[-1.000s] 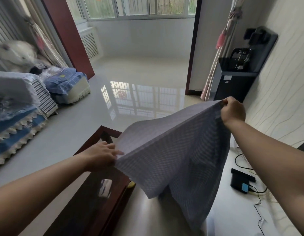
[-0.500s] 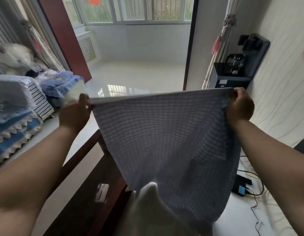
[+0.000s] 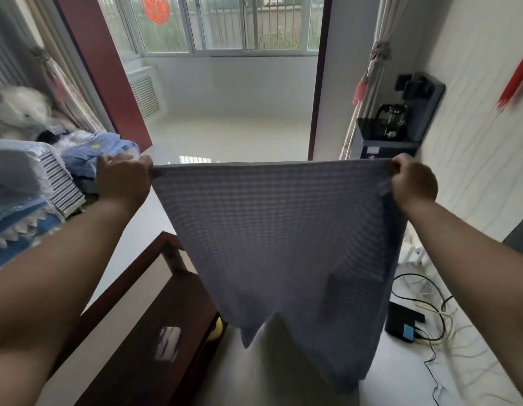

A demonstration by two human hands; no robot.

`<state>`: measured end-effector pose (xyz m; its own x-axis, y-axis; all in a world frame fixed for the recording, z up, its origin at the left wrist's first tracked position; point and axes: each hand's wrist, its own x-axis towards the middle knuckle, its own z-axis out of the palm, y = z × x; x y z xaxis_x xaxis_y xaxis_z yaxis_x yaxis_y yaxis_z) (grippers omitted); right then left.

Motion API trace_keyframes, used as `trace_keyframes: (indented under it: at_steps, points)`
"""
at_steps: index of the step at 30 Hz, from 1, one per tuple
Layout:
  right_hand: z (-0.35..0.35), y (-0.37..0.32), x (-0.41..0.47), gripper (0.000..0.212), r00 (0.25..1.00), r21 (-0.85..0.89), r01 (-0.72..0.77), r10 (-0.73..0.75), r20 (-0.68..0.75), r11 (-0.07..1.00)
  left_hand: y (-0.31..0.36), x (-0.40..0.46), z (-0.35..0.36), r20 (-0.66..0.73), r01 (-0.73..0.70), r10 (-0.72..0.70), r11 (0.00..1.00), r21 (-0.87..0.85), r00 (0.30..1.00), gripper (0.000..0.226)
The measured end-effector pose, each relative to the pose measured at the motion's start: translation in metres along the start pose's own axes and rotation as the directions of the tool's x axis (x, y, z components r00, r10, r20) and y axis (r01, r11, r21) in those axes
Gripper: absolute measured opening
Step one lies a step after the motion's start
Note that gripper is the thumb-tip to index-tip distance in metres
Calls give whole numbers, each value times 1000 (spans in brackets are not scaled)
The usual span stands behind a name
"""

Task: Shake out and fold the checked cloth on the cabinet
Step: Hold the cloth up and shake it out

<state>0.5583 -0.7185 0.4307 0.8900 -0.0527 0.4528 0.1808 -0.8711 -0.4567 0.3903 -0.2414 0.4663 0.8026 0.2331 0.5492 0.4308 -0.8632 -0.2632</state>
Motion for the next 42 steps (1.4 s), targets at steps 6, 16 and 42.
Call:
trace_keyframes:
  at_steps: [6, 16, 42]
  points:
    - [1, 7, 3, 17, 998, -17, -35, 36, 45, 999, 7, 13, -9, -148, 43, -55, 996, -84, 988, 35]
    - [18, -6, -9, 13, 996, -117, 22, -12, 91, 993, -3, 13, 2, 92, 147, -138, 983, -108, 986, 31]
    - [72, -155, -106, 9, 703, 595, -311, -242, 669, 741, 154, -42, -57, -17, -91, 326, 212, -973, 945, 59]
